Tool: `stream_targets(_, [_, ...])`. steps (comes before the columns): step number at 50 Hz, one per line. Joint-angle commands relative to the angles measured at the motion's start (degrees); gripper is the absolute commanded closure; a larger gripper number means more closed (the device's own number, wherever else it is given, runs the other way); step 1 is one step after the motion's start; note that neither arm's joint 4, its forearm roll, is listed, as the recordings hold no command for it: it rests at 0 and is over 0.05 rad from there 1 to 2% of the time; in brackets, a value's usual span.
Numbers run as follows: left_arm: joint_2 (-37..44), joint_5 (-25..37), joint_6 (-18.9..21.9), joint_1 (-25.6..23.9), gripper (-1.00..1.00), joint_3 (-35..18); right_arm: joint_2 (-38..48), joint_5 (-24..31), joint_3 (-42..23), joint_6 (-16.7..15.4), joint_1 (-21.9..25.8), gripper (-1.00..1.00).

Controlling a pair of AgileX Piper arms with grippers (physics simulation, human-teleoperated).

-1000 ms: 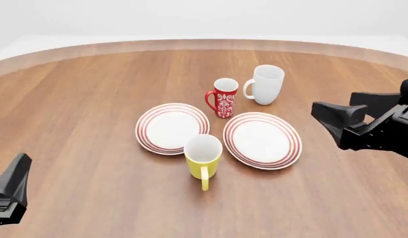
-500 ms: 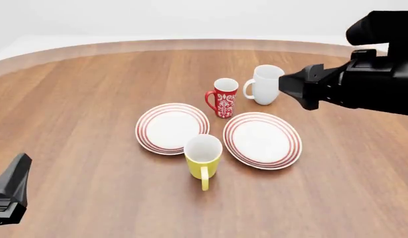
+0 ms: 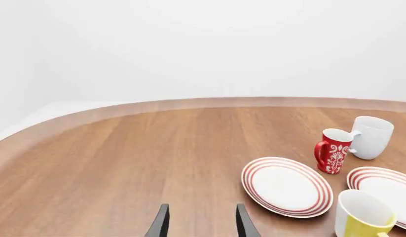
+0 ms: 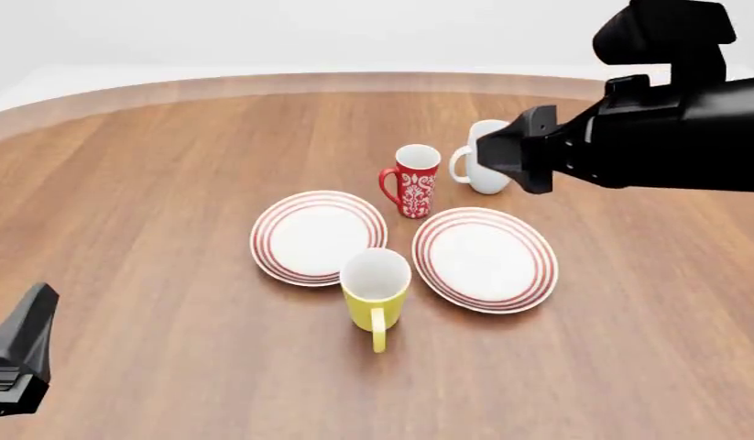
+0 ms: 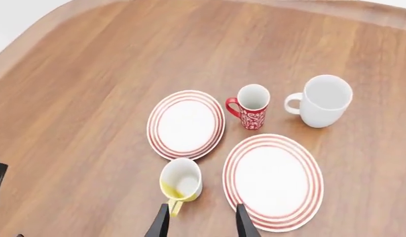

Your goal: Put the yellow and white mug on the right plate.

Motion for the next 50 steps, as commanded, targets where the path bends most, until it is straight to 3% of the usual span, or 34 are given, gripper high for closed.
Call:
stream_targets(1, [0.00, 0.00, 0.00, 0.00, -1.00, 0.00, 0.75, 0.57, -0.88, 0.57, 1.60, -1.00])
stream_targets(12, [0.00, 0.00, 0.00, 0.00, -1.00, 0.00, 0.75, 0.57, -0.88, 0.57, 1.60, -1.00])
stream_targets(27, [0.00, 0.00, -0.01, -0.01, -1.00, 0.00, 4.96, 5.88, -7.09, 4.07, 4.65, -1.00])
stream_targets(29, [0.01, 0.00, 0.01, 0.00, -1.00, 0.00, 5.24, 5.81, -7.11, 6.79, 4.64, -1.00])
stream_targets(37, [-0.01, 0.00, 0.01, 0.00, -1.00, 0.00, 8.01, 7.59, -9.32, 8.56, 5.18, -1.00])
stream_targets(42, [-0.01, 0.00, 0.00, -0.01, -1.00, 0.00, 9.94, 7.67, -8.63, 12.62, 6.09, -1.00])
stream_targets(50, [0.00, 0.00, 0.00, 0.00, -1.00, 0.00, 11.94, 9.51, -11.41, 13.97, 6.87, -1.00])
